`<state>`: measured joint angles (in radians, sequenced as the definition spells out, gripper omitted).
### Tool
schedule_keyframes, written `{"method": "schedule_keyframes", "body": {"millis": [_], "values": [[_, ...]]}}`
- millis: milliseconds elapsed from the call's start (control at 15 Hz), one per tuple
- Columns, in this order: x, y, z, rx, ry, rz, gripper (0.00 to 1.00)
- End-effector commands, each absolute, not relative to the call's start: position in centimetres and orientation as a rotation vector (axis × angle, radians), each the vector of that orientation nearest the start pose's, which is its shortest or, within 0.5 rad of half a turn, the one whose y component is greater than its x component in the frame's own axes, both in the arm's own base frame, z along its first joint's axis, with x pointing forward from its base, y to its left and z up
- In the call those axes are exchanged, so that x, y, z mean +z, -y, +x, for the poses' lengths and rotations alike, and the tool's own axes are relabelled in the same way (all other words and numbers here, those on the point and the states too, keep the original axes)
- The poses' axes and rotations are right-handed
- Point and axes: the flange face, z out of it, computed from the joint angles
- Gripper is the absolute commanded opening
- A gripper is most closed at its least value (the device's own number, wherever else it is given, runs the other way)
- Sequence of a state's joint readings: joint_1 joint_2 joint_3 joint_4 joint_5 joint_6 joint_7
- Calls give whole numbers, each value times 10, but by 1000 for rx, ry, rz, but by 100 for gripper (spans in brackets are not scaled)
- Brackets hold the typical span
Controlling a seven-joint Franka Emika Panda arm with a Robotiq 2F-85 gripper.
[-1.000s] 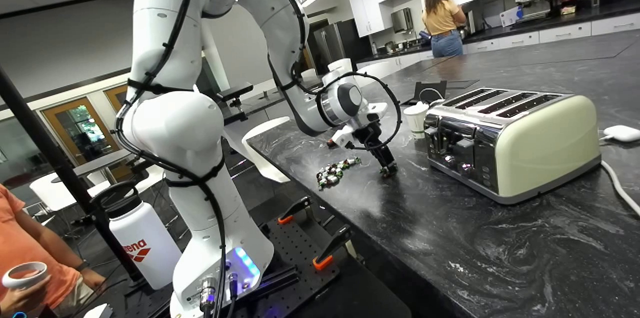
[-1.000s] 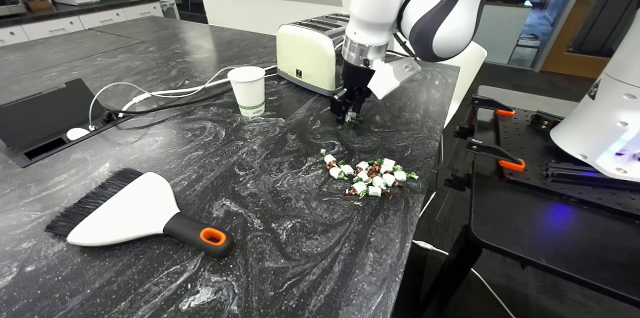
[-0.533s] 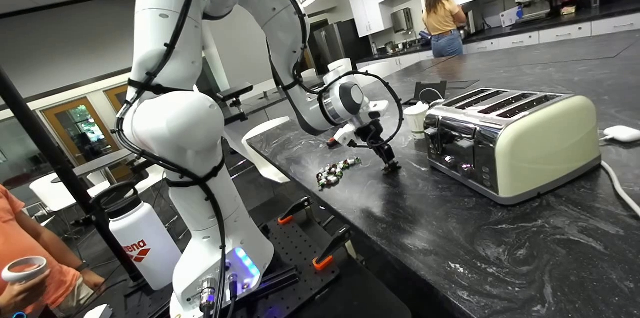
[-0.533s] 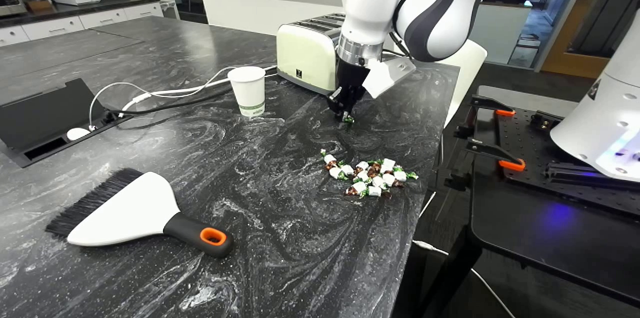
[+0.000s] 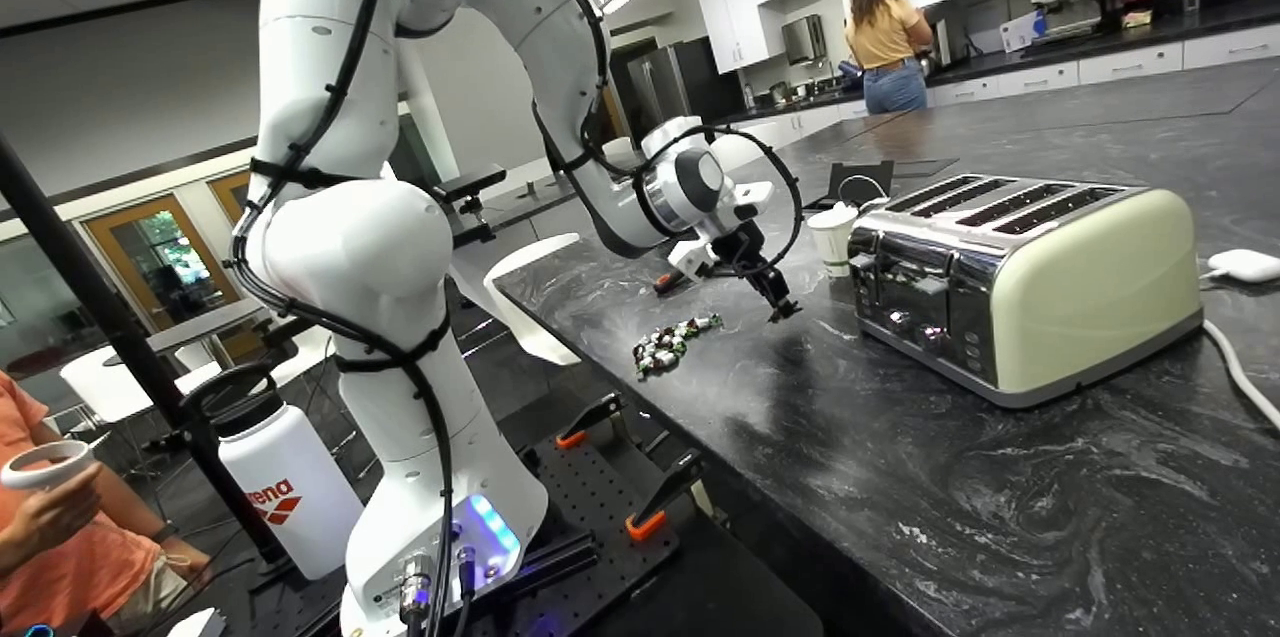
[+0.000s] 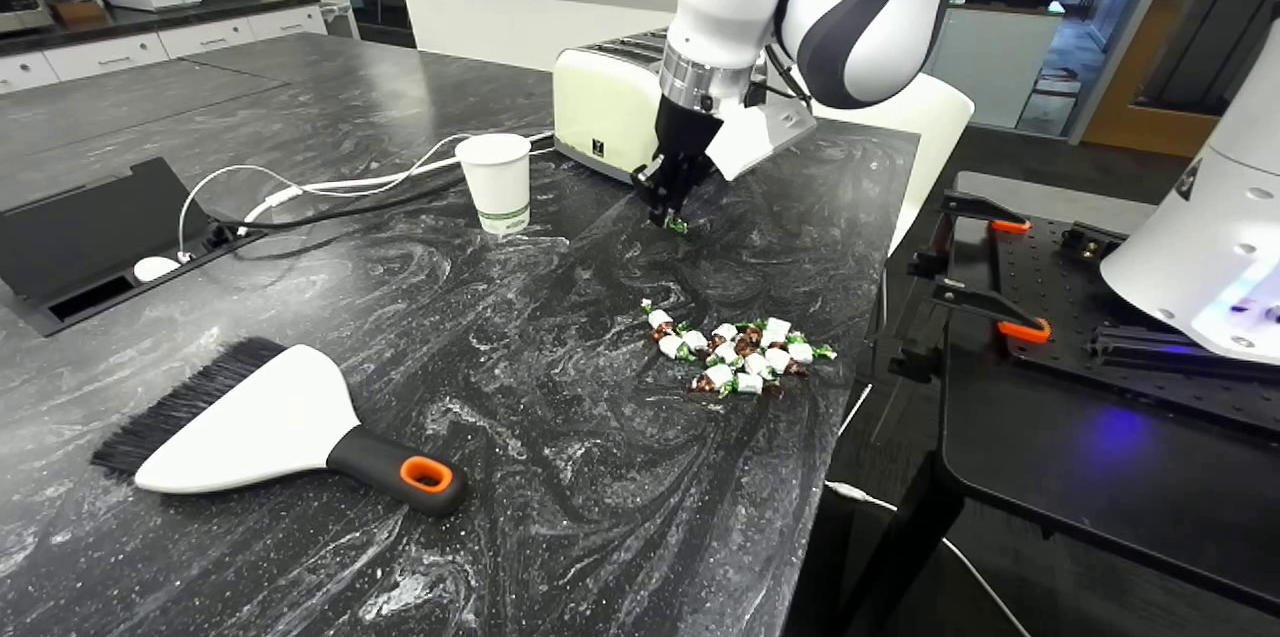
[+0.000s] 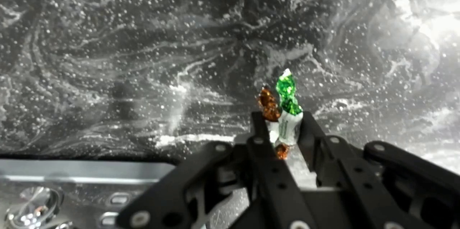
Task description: Put three of the sweets on the counter in the cup
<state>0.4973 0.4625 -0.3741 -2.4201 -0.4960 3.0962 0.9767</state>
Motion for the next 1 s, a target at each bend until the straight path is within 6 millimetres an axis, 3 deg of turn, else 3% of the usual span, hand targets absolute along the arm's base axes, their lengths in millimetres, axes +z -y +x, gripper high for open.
{"method": "schedule_keyframes", "body": {"millis": [0, 200, 467, 667, 933], "values": [[198, -96, 504, -590, -546, -3115, 7], [235, -100, 526, -654, -568, -3097, 7], [277, -113, 571, -834, -554, -3051, 7], [289, -122, 609, -931, -520, -3063, 7], [277, -130, 646, -875, -522, -3119, 7]]}}
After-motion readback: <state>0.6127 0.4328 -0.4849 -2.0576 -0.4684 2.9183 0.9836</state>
